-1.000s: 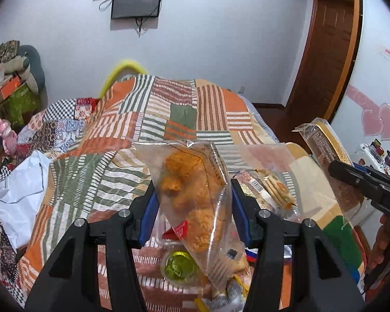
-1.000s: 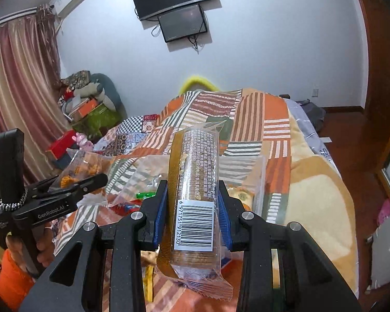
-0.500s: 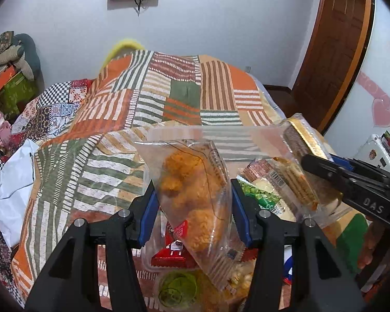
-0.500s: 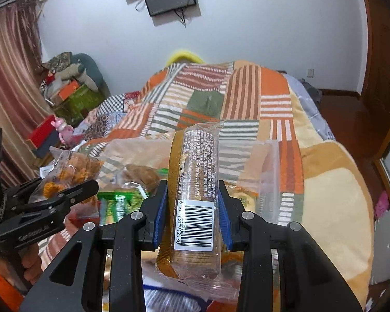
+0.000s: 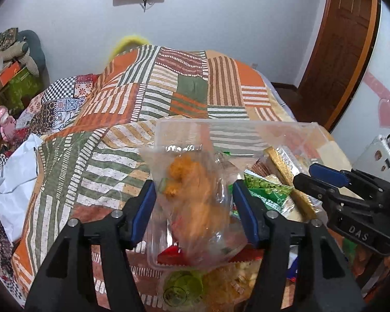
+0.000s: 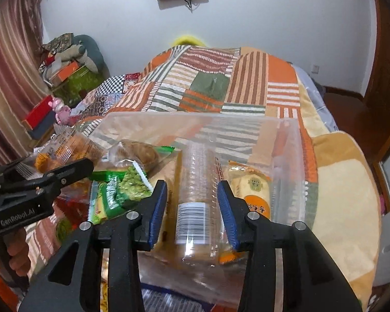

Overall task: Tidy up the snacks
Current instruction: 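Lower the fried-snack bag into the box with the left tool while the right tool drops the biscuit pack in, then grasp the green-lid cup with the left tool while the right tool grasps the blue-white chip bag, then put the green-lid cup into the box with the left tool while the right tool drops the chip bag in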

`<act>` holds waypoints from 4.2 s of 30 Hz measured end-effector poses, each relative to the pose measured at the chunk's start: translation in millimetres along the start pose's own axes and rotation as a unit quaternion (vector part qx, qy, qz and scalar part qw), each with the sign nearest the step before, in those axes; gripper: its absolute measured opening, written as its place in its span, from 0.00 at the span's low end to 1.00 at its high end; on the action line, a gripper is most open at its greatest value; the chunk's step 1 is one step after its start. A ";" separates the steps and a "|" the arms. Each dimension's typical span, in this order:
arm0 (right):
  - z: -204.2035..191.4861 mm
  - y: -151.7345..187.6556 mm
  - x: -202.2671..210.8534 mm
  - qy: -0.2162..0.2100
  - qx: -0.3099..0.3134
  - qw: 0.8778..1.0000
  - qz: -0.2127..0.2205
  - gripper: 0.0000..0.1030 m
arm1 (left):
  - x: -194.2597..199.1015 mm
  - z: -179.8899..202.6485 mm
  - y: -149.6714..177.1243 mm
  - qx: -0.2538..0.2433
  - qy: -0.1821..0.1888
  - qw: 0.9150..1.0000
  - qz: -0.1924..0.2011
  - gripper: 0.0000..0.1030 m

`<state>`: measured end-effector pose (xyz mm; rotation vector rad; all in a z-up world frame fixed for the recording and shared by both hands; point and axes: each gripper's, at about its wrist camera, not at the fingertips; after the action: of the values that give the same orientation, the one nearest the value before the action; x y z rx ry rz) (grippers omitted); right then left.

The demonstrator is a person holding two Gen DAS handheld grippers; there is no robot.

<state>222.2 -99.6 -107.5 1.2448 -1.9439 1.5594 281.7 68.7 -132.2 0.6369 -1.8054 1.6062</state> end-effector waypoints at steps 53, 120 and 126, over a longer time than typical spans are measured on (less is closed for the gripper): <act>-2.8 77.0 6.0 0.003 -0.005 0.998 -0.060 0.94 | -24.7 1.8 99.1 -0.021 0.012 0.994 -0.105 0.84; 31.6 53.7 87.8 -0.049 -0.044 0.997 0.033 0.66 | 61.2 3.7 83.9 -0.014 0.017 1.000 -0.004 0.53; 29.9 35.8 95.8 -0.051 -0.043 0.996 0.061 0.66 | 97.7 21.8 50.6 -0.038 0.018 0.998 0.053 0.53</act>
<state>148.0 -165.9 -69.2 1.2123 -2.1647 1.4768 175.6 59.4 -97.0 0.4816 -1.8913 1.5987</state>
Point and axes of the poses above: each gripper's, at about its wrist camera, not at the fingertips, and x roughly against the way its jaws point, z to its right, y to its underside, and after that the axes turned 14 degrees about -x, right-handed
